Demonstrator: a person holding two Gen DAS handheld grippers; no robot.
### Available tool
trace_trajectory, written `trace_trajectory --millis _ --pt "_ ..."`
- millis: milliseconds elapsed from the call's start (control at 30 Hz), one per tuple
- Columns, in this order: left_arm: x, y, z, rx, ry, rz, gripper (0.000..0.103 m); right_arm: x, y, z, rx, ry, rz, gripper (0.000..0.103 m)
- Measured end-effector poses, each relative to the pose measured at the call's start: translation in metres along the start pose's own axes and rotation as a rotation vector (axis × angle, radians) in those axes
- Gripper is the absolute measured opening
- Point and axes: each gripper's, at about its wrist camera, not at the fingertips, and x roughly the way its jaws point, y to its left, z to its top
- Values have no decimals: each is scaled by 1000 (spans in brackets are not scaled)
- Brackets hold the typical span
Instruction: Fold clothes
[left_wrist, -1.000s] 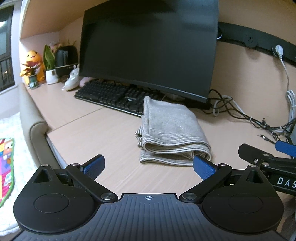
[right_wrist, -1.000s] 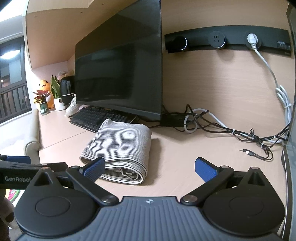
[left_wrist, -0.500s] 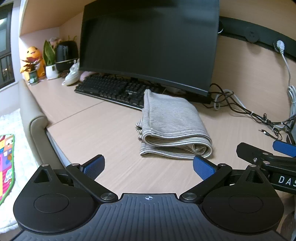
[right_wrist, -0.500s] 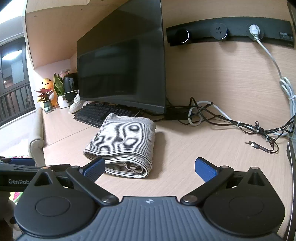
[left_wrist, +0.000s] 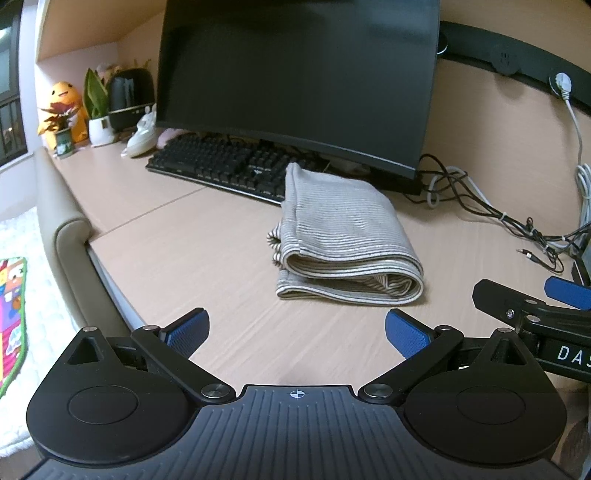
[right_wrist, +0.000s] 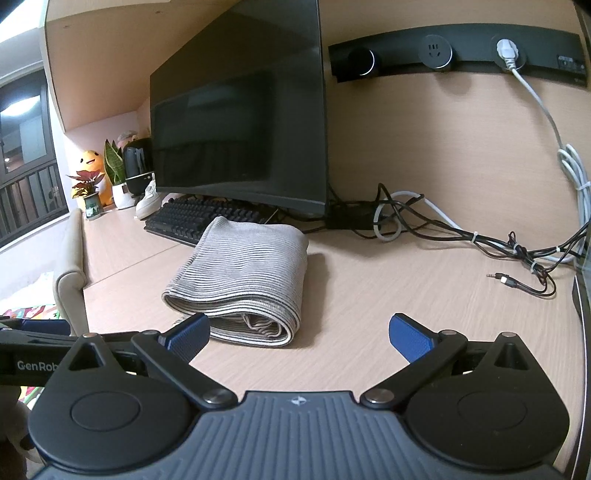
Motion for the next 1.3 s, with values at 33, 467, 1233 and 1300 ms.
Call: trace_trajectory --millis 33,467,1233,1300 --pt "0 0 0 -1 2 -1 103 0 0 0 0 1 0 103" --pt "1 1 -1 -9 10 -1 103 1 2 0 4 9 5 103" --pt "-3 5 1 -34 -19 12 103 3 3 -1 3 17 -13 103" --pt "-2 5 1 -35 -17 13 103 4 4 -1 0 25 -8 103"
